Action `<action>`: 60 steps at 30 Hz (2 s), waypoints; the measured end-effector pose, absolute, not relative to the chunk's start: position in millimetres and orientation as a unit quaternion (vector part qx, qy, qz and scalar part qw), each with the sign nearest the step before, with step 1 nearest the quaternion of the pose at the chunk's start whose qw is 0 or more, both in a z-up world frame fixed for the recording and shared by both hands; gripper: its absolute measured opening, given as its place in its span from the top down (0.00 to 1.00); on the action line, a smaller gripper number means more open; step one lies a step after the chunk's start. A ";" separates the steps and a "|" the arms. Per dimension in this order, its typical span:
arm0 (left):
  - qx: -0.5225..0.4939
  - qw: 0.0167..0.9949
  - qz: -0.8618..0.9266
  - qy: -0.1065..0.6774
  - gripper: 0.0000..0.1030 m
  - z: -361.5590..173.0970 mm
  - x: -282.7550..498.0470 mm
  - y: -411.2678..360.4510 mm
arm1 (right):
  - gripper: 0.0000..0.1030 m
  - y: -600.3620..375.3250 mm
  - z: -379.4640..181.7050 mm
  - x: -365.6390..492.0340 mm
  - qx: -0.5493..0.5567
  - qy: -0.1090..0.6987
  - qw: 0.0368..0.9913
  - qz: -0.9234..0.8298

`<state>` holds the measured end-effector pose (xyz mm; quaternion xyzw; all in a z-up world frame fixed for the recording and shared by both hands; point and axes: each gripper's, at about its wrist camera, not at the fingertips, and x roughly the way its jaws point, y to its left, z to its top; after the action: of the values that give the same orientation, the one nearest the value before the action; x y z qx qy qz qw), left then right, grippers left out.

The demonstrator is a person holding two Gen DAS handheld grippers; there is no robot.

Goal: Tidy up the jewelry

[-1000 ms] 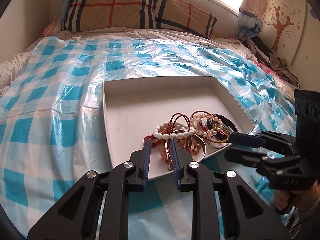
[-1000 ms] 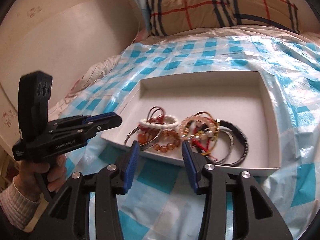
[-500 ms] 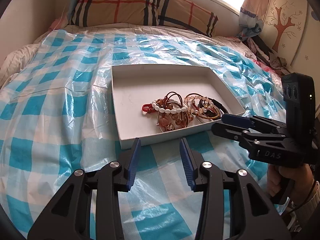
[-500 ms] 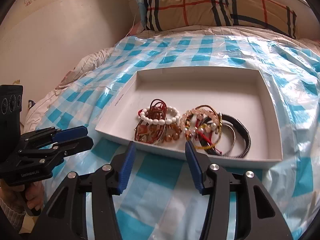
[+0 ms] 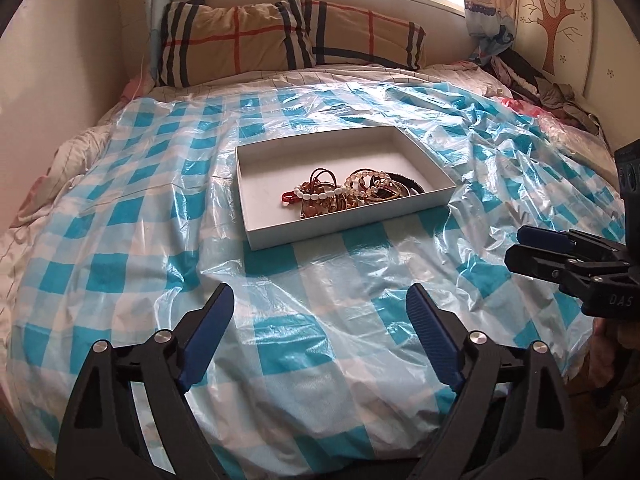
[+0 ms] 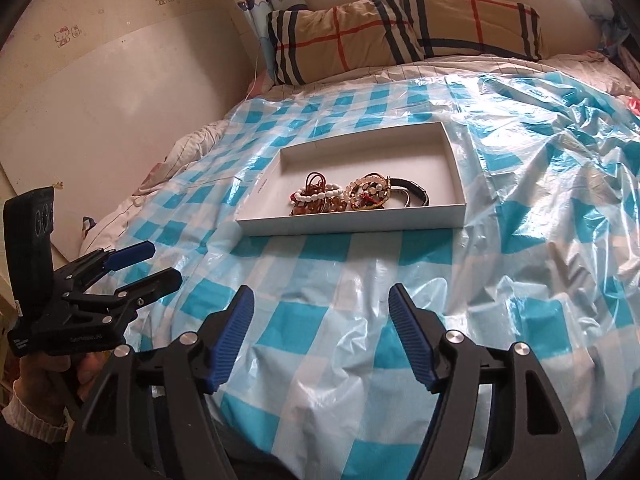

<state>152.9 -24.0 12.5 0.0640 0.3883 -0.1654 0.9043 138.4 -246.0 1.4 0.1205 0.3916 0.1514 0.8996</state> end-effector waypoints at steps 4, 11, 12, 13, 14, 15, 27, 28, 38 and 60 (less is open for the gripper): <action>0.064 0.905 -0.162 0.388 0.14 19.3 130.9 -24.4 | 0.32 -248.8 8.0 111.9 0.117 0.385 0.906 0.133; 0.072 0.907 -0.166 0.381 0.11 31.5 98.9 -25.4 | 0.28 -256.0 14.9 75.8 0.126 0.377 0.910 0.115; 0.073 0.907 -0.167 0.379 0.11 33.6 96.7 -26.3 | 0.27 -257.1 17.0 73.2 0.125 0.375 0.912 0.112; 0.074 0.908 -0.167 0.377 0.11 35.6 94.9 -26.6 | 0.27 -257.5 19.3 72.2 0.121 0.374 0.913 0.109; 0.075 0.909 -0.167 0.375 0.10 37.6 93.7 -27.3 | 0.27 -258.3 21.5 70.7 0.119 0.372 0.915 0.106; 0.074 0.910 -0.166 0.372 0.10 39.2 93.1 -26.8 | 0.24 -259.7 23.5 70.0 0.118 0.369 0.916 0.105; 0.041 0.900 -0.158 0.404 0.08 9.5 121.1 -20.1 | 0.22 -249.2 11.7 118.7 0.122 0.379 0.908 0.130; 0.034 0.900 -0.157 0.406 0.08 6.1 123.9 -20.7 | 0.22 -246.1 10.5 129.5 0.119 0.379 0.908 0.135; -0.018 0.881 -0.168 0.442 0.08 -25.6 146.2 -26.2 | 0.22 -240.9 -40.0 278.7 0.136 0.424 0.883 0.147; -0.030 0.873 -0.172 0.455 0.08 -26.7 145.1 -26.3 | 0.21 -236.1 -17.7 224.5 0.136 0.404 0.886 0.183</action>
<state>145.1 -26.3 -26.7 -0.0302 0.4549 -0.1718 0.8733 224.5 -236.1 -17.7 0.1360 0.4043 0.1826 0.8858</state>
